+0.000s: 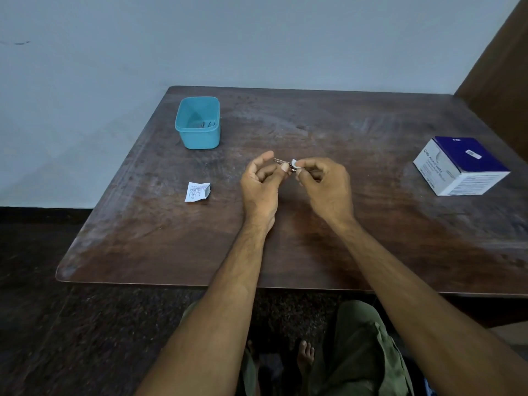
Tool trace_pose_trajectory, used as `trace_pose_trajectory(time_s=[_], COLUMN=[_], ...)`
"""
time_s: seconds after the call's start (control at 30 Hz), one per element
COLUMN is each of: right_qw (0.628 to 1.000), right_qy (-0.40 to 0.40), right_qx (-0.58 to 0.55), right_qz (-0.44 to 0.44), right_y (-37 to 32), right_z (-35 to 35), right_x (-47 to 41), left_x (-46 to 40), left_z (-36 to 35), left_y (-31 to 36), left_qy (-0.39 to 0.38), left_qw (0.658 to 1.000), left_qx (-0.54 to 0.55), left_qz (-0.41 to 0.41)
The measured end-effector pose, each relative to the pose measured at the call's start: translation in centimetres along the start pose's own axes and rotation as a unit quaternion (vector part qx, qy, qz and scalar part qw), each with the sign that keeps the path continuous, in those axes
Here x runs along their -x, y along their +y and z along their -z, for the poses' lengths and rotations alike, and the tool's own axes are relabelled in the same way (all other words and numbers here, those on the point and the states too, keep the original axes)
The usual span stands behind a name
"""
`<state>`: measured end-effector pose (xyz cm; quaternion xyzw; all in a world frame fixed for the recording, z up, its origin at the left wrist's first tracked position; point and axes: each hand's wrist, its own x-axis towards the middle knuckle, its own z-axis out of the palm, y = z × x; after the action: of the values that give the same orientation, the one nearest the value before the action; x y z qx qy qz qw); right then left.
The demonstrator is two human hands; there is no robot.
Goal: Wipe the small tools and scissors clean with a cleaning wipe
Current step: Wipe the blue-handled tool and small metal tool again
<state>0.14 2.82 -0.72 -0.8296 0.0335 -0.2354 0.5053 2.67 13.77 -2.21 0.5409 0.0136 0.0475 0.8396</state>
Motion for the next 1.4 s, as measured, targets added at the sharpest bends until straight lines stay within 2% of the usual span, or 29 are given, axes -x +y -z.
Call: trace_pose_trajectory(time_s=[0.23,0.37,0.47,0.53,0.63,0.7,0.77,0.97,1.1,1.2,1.27,1.4], right_qw=[0.989,0.989,0.991,0.996,0.981,0.961,0.95,0.95,0.943,0.95,0.937,0.921], right_qy=[-0.017,0.017,0.08,0.079,-0.007,-0.076,-0.104,-0.094,-0.114,-0.11,-0.101,-0.132], right_qx=[-0.127,-0.129,-0.092,-0.027,0.099,0.163,0.193,0.204,0.221,0.232,0.275,0.286], right_qz=[-0.067,-0.073,-0.047,0.027,0.17,0.212,0.223,0.217,0.223,0.175,0.19,0.231], right_y=[-1.3,-1.5,-1.2,-1.3,-1.5,-1.5,-1.4,-1.9,-2.3,-2.8,-2.7,-2.5], right_z=[-0.6,-0.5,0.3,0.8,1.2,1.0,0.9,0.6,0.8,1.1,0.7,0.7], right_x=[0.4,0.4,-0.2,-0.7,-1.4,-1.8,-2.2,-3.2,-1.6,-2.5,-3.1,-2.4], left_x=[-0.2,-0.1,0.0,-0.1,-0.2,-0.1,-0.2,-0.1,-0.2,0.1,0.2,0.1], left_z=[-0.1,-0.2,-0.3,-0.2,-0.1,0.0,0.1,0.1,0.2,0.1,0.0,0.1], left_y=[-0.3,-0.1,0.0,-0.1,-0.1,-0.1,-0.1,0.1,0.0,0.3,0.3,0.5], left_qy=[-0.006,-0.002,0.0,-0.001,-0.01,-0.017,-0.024,-0.041,-0.044,-0.062,-0.066,-0.05], left_qw=[1.0,1.0,0.999,1.0,1.0,1.0,0.999,0.999,0.998,0.997,0.997,0.998], left_qx=[-0.013,0.022,0.02,0.011,0.004,0.004,0.003,-0.007,-0.026,-0.044,-0.041,-0.041], left_qz=[-0.012,0.008,0.024,0.023,0.02,0.019,0.02,0.025,0.021,0.012,0.01,0.01])
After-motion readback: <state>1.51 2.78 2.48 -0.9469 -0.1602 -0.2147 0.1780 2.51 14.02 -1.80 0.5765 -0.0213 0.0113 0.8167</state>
